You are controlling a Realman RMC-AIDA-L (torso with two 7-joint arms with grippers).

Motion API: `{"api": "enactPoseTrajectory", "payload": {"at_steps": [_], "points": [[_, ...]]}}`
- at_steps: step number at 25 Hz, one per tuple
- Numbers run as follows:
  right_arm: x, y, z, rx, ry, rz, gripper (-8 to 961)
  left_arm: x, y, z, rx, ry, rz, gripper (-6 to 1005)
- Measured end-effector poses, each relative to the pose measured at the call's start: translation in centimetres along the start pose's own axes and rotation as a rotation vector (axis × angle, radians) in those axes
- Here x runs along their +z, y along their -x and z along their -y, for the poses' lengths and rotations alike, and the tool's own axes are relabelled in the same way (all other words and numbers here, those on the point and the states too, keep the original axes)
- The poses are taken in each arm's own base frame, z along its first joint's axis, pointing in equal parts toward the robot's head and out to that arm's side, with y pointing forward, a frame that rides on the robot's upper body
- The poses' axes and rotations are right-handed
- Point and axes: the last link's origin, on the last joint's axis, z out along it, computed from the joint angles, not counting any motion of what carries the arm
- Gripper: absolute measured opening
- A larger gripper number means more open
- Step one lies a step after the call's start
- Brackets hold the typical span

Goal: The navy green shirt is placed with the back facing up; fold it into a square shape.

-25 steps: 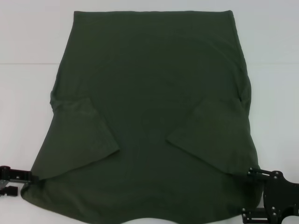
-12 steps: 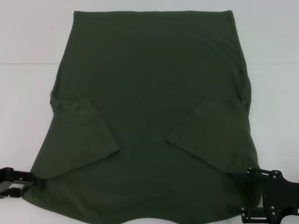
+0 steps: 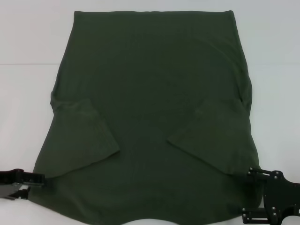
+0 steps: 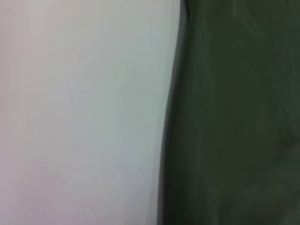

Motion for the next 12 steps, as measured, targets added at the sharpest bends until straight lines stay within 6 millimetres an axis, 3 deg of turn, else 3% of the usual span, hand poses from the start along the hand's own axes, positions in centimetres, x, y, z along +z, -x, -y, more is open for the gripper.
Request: {"api": "enactPoseTrajectory", "payload": {"at_steps": [12], "points": [[0.0,0.1,0.0,0.007,0.004,0.005,866,1.4,-0.3,-1.5,0.042,0.007,0.029,809]]}}
